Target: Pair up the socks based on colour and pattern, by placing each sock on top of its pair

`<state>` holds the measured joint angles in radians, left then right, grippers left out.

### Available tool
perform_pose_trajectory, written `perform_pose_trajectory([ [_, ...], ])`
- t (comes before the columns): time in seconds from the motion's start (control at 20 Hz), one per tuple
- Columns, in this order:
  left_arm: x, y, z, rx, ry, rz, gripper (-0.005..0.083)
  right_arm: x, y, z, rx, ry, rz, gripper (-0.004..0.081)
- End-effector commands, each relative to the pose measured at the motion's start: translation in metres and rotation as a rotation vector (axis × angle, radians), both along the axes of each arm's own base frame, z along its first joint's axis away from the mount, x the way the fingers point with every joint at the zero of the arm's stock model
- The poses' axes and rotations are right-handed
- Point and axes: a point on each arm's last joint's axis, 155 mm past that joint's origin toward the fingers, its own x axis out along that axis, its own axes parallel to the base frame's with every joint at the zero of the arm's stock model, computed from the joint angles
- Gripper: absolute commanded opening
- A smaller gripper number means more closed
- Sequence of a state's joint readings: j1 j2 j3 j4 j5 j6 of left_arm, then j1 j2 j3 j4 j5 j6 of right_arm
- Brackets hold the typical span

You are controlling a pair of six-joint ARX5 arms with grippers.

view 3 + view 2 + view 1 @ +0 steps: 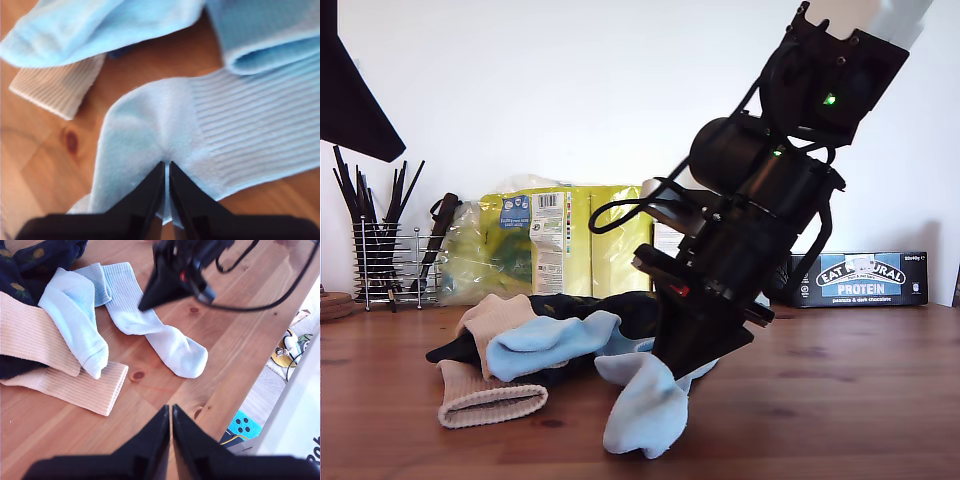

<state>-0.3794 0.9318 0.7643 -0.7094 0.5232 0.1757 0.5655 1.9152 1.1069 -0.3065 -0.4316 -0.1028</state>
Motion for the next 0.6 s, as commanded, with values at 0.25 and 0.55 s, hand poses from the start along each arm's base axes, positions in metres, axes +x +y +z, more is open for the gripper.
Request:
perform_pose_trajectory([
  [0.25, -0.002, -0.001, -0.005, 0.003, 0.002, -0.011, -0.002, -0.032, -0.011, -0.032, -0.149, 0.066, 0.085, -0.0012],
  [0.55, -0.003, 0.0, -0.006, 0.005, 0.009, -0.011, -0.002, -0.052, -0.052, -0.047, -0.344, 0.115, 0.13, -0.0012],
])
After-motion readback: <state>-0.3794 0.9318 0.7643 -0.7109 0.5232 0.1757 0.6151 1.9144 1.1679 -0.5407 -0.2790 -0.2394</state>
